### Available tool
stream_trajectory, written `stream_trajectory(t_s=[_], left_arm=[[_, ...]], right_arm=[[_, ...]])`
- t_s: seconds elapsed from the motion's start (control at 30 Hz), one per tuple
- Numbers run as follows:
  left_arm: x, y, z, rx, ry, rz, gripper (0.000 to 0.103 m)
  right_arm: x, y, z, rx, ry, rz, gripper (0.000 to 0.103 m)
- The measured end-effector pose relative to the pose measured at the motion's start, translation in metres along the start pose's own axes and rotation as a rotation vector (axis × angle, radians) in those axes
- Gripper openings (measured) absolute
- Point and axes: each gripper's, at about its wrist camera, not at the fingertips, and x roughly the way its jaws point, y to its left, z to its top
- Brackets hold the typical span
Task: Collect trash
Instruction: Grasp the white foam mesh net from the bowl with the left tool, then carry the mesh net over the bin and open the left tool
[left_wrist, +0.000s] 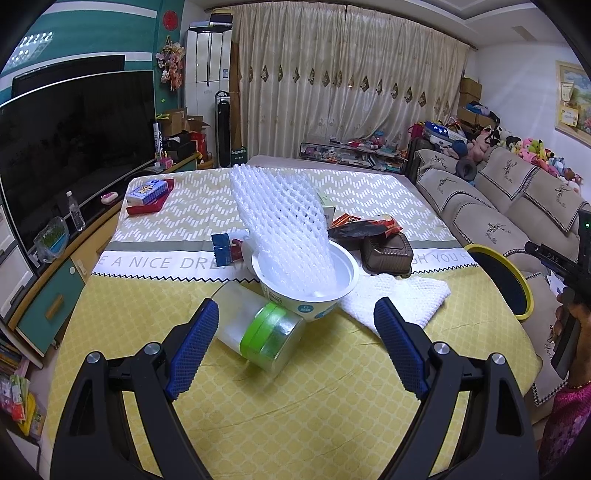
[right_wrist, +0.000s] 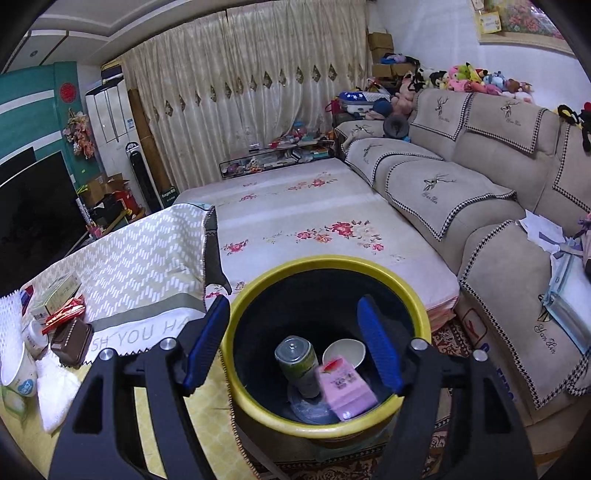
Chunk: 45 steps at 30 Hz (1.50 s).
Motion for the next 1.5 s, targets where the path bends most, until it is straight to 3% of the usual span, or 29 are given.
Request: stream_trajectory(t_s=[0.27,0.63,0.87,1.03,1.1,1.37,1.5], left_arm=[[0.011,0.003,0.020,-0.007,0.000,-0.021,0.089],[0.075,0.016,0.065,-0.035,0.095,-0.036,0.089],[0.102,0.023,0.067,-0.059,0.174,-0.042,0.058],[0.101,0.022,0.065,-0.055,0.150,-0.048,0.033],[0.098,0.023,0.065,-0.059,0.129,-0.047,0.015],[0.062,0.016,0.077,-0.017,-0.008,-0.019,0.012],[0.039,0.009,0.089,-0.016,-0.046,-0.044,0.012]], right_arm=[[-0.002,0.004,-0.004,-0.008,0.017,0.025,0.068],[0.003,0.019,-0.010,-0.038,0.050,0.062,0.068],[0.010,0.022,-0.011,-0.042,0.071,0.077,0.068],[0.012,0.022,-0.012,-0.042,0.078,0.078,0.068],[0.013,0.021,-0.012,-0.041,0.081,0.080,0.068],[0.006,0.020,-0.011,-0.039,0.067,0.085,0.068],[0.002,0.017,-0.009,-0.038,0.054,0.084,0.068]])
